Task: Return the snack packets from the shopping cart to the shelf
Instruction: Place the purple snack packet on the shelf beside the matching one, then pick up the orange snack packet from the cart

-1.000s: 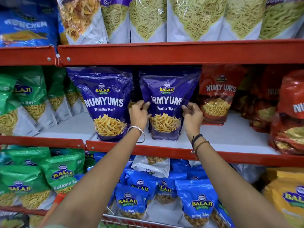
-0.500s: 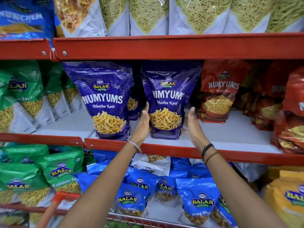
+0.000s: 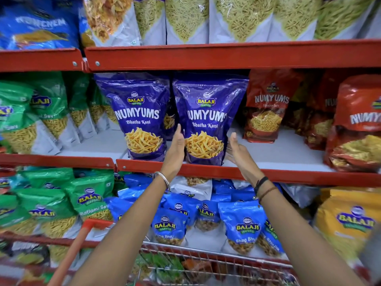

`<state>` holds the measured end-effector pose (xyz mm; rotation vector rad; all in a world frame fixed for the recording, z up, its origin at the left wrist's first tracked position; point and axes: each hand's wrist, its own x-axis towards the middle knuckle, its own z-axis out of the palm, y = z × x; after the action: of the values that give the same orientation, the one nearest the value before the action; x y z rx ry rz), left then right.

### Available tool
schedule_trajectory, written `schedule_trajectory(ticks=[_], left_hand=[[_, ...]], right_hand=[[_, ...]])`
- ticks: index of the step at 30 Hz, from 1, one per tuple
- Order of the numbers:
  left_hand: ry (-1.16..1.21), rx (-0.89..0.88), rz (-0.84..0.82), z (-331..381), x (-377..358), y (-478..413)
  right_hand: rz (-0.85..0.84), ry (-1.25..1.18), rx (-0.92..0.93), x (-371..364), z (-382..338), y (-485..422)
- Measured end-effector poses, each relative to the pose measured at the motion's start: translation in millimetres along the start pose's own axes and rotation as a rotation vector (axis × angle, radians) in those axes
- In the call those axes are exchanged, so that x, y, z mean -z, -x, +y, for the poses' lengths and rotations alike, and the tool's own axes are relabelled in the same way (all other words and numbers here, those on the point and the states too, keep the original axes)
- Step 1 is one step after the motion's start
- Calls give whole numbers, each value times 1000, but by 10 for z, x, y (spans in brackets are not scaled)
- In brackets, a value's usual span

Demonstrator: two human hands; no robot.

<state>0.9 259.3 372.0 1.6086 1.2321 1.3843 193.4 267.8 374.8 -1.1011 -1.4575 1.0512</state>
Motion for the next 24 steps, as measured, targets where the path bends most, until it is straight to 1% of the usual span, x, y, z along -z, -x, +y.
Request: schedule_trajectory(ticks=[2,4,6,7,10,12,15,17,19,21,22,24], left_hand=[[-3,-75,164,60,-118,163],[60,-168,257,109,-246,438],[70,-203,237,9,-372,815],[72,-178,201,-97,-435,1033],[62,-36,73,-575,-640,1692],[37,77,-10,-904,-809,2075],[68,288,-49,-1334,-1079,2535],[73,413,-83,-1597,-1256,2800],[35,537,-140,-1849,-1416,3027],[5,645,-198,-2096,-1572,3204],[-2,688,-216,-2177,-1642,3257],[12,780,-236,-2370,-1789,3312]], right_hand=[[97,15,35,31,34,186],[159,-36,61,87,94,510],[148,-77,64,166,255,907],[136,-73,39,209,346,1129],[112,-33,-76,343,748,1776],[133,48,-186,428,1097,2203],[173,171,-396,579,1672,2819],[163,268,-563,684,2006,3114],[137,305,-703,788,2373,3282],[191,320,-795,861,2673,3352],[236,327,-813,893,2854,3367],[212,341,-854,962,3123,3328]])
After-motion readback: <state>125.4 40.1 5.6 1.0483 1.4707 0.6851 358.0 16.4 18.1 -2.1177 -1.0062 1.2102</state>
